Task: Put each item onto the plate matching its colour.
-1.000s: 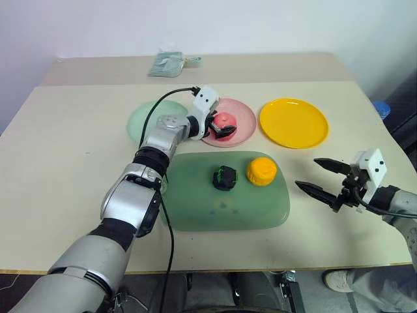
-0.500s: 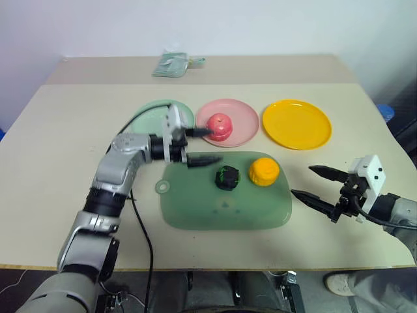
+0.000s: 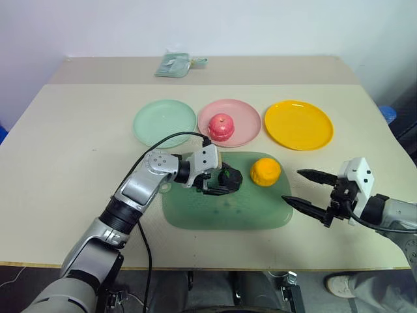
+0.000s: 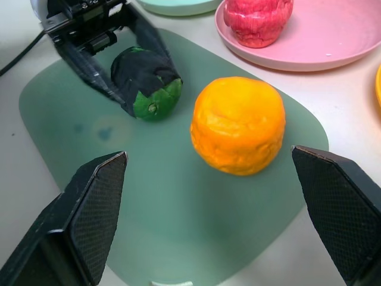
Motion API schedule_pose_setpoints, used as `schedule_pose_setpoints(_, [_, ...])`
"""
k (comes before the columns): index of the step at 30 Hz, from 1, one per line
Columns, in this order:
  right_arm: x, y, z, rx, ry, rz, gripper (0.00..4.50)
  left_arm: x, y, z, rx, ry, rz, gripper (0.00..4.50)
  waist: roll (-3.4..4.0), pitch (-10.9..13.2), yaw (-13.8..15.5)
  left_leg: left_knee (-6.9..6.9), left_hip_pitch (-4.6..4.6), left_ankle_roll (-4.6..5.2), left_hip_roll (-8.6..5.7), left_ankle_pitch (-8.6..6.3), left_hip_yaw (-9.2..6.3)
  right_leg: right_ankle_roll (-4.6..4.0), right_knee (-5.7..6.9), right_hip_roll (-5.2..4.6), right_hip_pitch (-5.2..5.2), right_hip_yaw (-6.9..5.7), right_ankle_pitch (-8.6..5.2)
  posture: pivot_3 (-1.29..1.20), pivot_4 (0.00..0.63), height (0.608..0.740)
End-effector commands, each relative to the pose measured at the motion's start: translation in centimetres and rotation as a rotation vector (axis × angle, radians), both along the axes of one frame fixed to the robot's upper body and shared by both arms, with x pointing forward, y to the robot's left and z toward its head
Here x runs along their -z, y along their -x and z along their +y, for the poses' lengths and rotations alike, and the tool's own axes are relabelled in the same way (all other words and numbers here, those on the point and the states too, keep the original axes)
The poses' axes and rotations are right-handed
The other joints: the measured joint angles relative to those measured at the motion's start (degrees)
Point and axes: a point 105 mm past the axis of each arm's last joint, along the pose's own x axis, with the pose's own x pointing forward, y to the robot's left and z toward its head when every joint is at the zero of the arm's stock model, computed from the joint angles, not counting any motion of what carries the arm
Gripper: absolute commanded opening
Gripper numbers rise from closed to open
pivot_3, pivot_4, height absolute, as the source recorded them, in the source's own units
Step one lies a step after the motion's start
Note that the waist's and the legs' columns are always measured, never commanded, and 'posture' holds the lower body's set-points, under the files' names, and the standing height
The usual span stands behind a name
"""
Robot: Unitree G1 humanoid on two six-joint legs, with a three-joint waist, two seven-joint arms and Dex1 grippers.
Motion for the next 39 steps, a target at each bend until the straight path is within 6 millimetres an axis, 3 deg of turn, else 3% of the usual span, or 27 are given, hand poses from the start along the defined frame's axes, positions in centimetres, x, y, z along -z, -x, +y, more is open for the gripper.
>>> schedule_pose_setpoints(1, [-1.2,0.1,0.1,0.0,-0.006,-0.053,4.5,-3.3,-0.4,1.3,-0.038,0.157,0.004,2.2,0.0,0.0,0.0,0.0,0.0,0.0,0.02,0.0,0.0,0.0,0.0,0.0,0.0,0.0,0.0,0.0,0.15,0.74])
schedule_pose_setpoints(3, [-1.3,0.1,0.1,0.005,-0.01,-0.058,4.5,-4.7,-0.6,2.2,-0.068,0.232,0.019,2.2,0.0,0.0,-0.2,0.0,0.0,0.0,0.08,0.0,-0.01,0.0,0.01,0.01,-0.02,0.0,0.0,0.0,0.15,0.74])
schedule_pose_setpoints(6, [-1.7,-0.1,0.0,0.015,-0.016,-0.07,4.5,-7.7,-3.9,6.2,-0.308,0.365,-0.031,2.2,0.0,0.0,-0.4,0.0,0.0,0.0,0.11,0.0,-0.02,0.0,0.02,0.01,-0.01,0.0,0.0,0.0,0.15,0.74])
schedule_pose_setpoints(8, [-1.8,-0.2,0.0,0.018,-0.018,-0.075,4.5,-8.6,-5.6,8.7,-0.456,0.38,-0.104,2.2,0.0,0.0,-0.7,0.0,0.01,0.0,0.1,0.0,-0.04,0.0,0.02,0.01,-0.01,-0.01,0.0,0.0,0.15,0.74])
schedule_pose_setpoints(10, [-1.9,-0.4,0.0,0.02,-0.021,-0.077,4.5,-8.3,-8.4,13.0,-0.722,0.343,-0.133,2.2,0.0,0.0,-0.9,0.0,0.01,0.0,0.07,0.0,-0.05,0.0,0.02,0.01,-0.01,-0.02,0.0,0.0,0.15,0.74])
schedule_pose_setpoints(12, [-1.9,-0.6,0.1,0.017,-0.022,-0.078,4.5,-7.7,-10.0,15.9,-0.888,0.305,-0.147,2.2,0.0,0.0,-1.1,0.0,0.02,0.0,-0.02,0.0,-0.04,0.0,0.02,0.01,-0.01,-0.02,0.0,0.0,0.15,0.74])
schedule_pose_setpoints(14, [-1.9,-0.8,0.2,0.009,-0.023,-0.079,4.5,-6.9,-10.9,17.3,-0.984,0.298,-0.127,2.2,0.0,0.0,-1.0,-0.02,0.03,0.0,-0.04,0.0,-0.04,0.0,0.02,0.01,-0.02,-0.02,0.0,0.0,0.15,0.74])
schedule_pose_setpoints(17, [-2.0,-1.2,0.4,0.0,-0.022,-0.083,4.5,-6.4,-11.5,17.7,-1.011,0.311,-0.109,2.2,-0.06,0.0,-0.7,0.0,-0.02,0.0,-0.03,0.0,-0.04,0.01,0.02,-0.07,-0.04,-0.02,0.0,0.0,0.15,0.74])
schedule_pose_setpoints(20, [-2.3,-1.5,0.5,-0.002,-0.016,-0.098,4.5,-6.1,-11.6,17.1,-0.984,0.321,-0.106,3.11,-0.14,0.1,-0.5,0.02,-0.05,0.0,-0.02,0.0,-0.07,0.02,0.01,-0.11,-0.04,-0.06,0.0,0.0,0.15,0.74])
schedule_pose_setpoints(23, [-2.6,-1.7,0.6,0.004,-0.046,-0.077,4.5,-7.1,-11.8,17.5,-1.001,0.367,-0.157,4.48,-0.14,0.1,-0.7,0.01,-0.06,-0.01,-0.02,0.0,-0.06,0.02,0.01,-0.1,-0.06,-0.06,0.01,0.0,0.15,0.74])
schedule_pose_setpoints(24, [-2.6,-1.6,0.8,-0.005,-0.056,-0.063,4.5,-7.8,-11.7,17.8,-1.006,0.396,-0.184,4.48,-0.14,0.1,-0.8,0.01,-0.06,-0.01,-0.02,0.0,-0.07,0.02,0.01,-0.1,-0.06,-0.06,0.01,0.0,0.15,0.74])
schedule_pose_setpoints(28, [-2.7,-1.7,2.1,-0.016,-0.054,-0.073,4.5,-9.7,-10.0,17.8,-0.936,0.484,-0.267,4.48,-0.13,0.1,-1.3,-0.03,-0.06,-0.01,0.06,0.0,-0.01,0.01,0.04,-0.09,-0.14,-0.01,0.01,0.0,0.15,0.74])
schedule_pose_setpoints(31, [-2.4,-2.2,3.9,-0.039,-0.067,-0.076,4.5,-9.4,-6.7,15.1,-0.714,0.476,-0.239,4.48,-0.09,0.0,-1.4,-0.08,-0.02,-0.02,0.11,0.01,0.05,0.0,0.05,-0.08,-0.17,0.04,0.01,0.0,0.15,0.74])
schedule_pose_setpoints(35, [-0.4,-3.8,5.5,-0.017,-0.029,-0.073,4.5,-5.6,0.3,10.2,-0.366,0.326,-0.097,4.48,-0.09,0.0,-1.2,-0.09,-0.03,-0.04,0.13,0.02,0.05,0.0,0.05,-0.11,-0.17,0.07,0.01,0.0,0.15,0.74])
schedule_pose_setpoints(39, [1.0,-5.6,5.2,0.045,0.012,-0.089,4.5,-2.1,4.2,9.2,-0.267,0.215,0.006,4.48,-0.08,0.0,-0.9,-0.05,-0.04,-0.04,0.08,0.02,0.02,-0.01,0.03,-0.15,-0.11,0.05,0.01,0.0,0.15,0.74])
